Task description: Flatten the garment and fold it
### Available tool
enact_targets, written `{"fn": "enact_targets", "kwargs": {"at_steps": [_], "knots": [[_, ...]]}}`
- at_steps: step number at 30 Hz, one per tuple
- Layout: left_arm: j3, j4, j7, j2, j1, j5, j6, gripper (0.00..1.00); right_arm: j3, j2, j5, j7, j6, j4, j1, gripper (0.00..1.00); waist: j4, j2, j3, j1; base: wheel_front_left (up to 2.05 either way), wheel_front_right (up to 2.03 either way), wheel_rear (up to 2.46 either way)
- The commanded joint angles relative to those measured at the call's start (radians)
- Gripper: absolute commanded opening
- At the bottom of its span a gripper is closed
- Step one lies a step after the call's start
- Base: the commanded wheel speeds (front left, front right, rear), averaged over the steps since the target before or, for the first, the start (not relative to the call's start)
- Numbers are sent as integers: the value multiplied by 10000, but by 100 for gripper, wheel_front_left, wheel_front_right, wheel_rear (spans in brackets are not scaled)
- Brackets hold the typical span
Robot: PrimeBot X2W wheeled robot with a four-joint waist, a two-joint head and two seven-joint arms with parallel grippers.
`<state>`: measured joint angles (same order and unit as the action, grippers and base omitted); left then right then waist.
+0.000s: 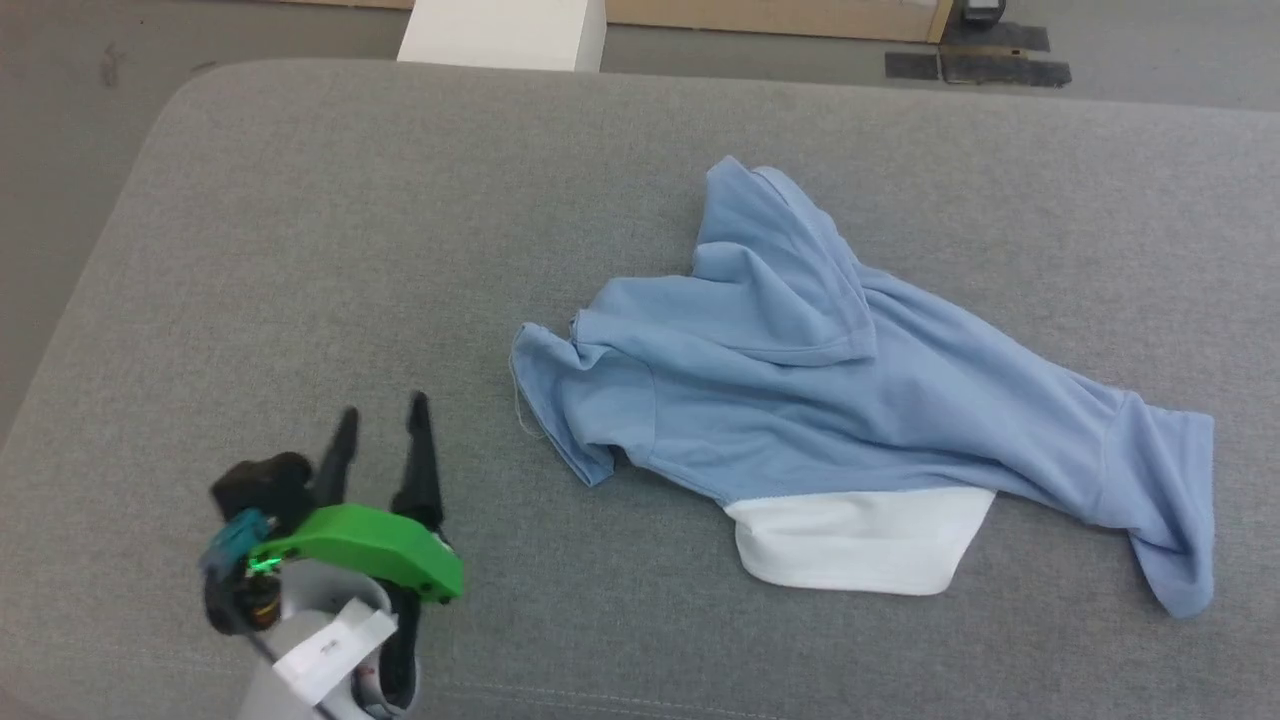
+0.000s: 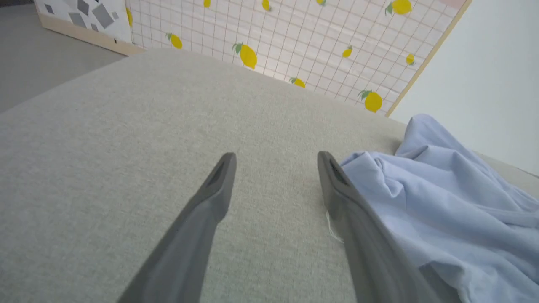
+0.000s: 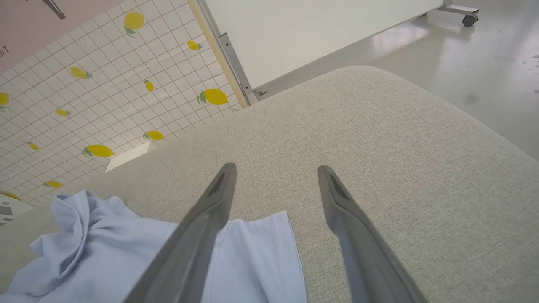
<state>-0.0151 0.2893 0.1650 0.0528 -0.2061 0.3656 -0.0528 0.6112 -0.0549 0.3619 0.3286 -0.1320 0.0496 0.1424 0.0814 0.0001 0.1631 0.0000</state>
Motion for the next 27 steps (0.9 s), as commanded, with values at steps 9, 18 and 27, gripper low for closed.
{"fn": "enact_targets", "kwargs": {"at_steps": [9,18,27], "knots": [[-1542,1229,-5771,226,-2356,298,659,100,-394,44,-151,12,13,64,12,100,-133,-1,268,0,0,0,0],[-2707,2644,-8704,620,-4175,-496,674,100,-951,46,-171,-24,13,185,307,100,-701,-1,1050,0,0,0,0],[-2839,3254,-9450,829,-4367,-282,377,0,-1030,46,-201,-261,13,-92,268,100,-711,-1,1228,0,0,0,0]]}}
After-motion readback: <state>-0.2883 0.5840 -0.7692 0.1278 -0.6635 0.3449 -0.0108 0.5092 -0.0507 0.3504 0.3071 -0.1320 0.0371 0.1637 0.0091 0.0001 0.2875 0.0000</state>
